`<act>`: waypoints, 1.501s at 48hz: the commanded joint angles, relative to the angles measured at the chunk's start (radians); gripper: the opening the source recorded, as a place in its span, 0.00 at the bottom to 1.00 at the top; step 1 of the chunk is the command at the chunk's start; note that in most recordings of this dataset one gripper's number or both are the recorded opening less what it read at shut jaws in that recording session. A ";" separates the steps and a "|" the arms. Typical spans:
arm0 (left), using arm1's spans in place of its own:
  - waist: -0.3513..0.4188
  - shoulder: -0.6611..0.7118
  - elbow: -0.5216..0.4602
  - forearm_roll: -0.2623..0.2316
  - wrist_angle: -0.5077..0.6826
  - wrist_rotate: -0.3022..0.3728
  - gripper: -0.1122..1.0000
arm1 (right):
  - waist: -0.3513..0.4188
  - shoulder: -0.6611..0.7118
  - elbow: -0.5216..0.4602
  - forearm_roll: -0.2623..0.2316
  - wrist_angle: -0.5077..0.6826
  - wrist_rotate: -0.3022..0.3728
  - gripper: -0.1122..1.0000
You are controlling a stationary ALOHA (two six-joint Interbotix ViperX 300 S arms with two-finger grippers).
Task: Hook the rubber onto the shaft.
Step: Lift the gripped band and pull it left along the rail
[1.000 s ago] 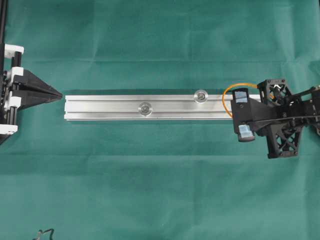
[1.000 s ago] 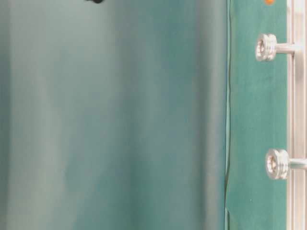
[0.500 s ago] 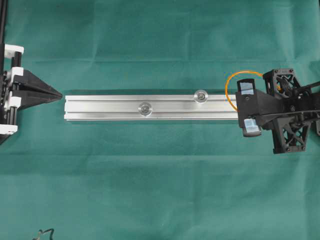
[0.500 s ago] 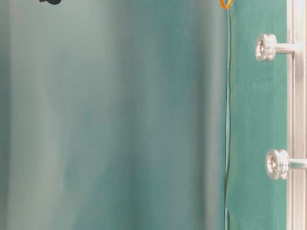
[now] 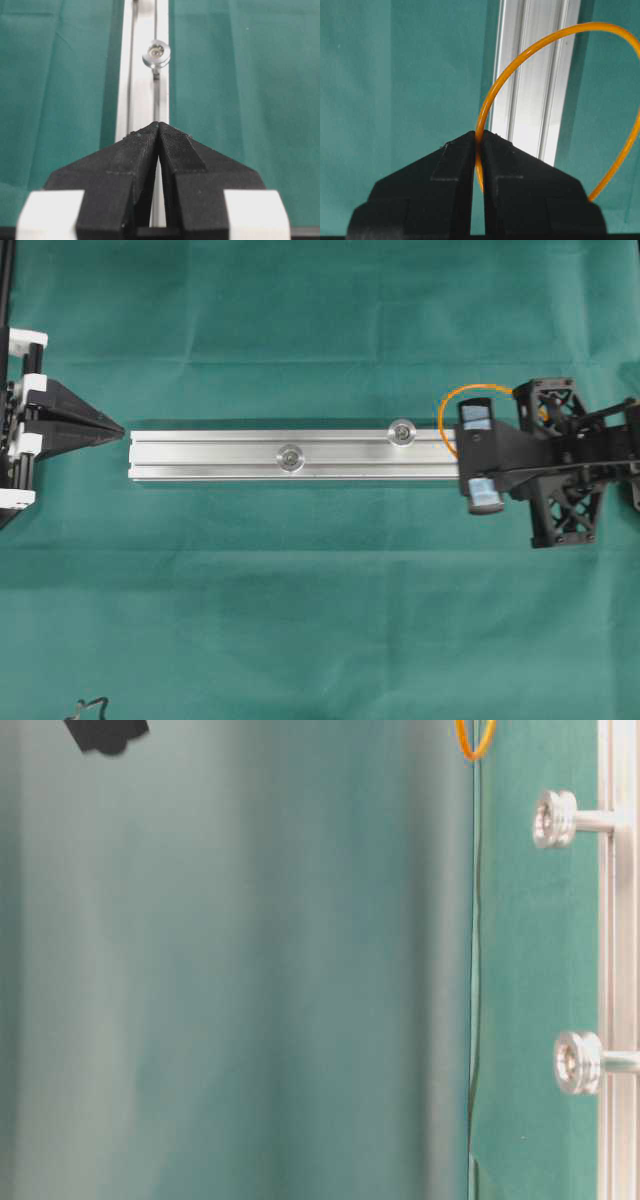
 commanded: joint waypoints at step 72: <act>-0.002 0.003 -0.031 0.003 -0.006 0.000 0.10 | -0.006 0.267 -0.299 -0.049 -0.041 -0.002 0.16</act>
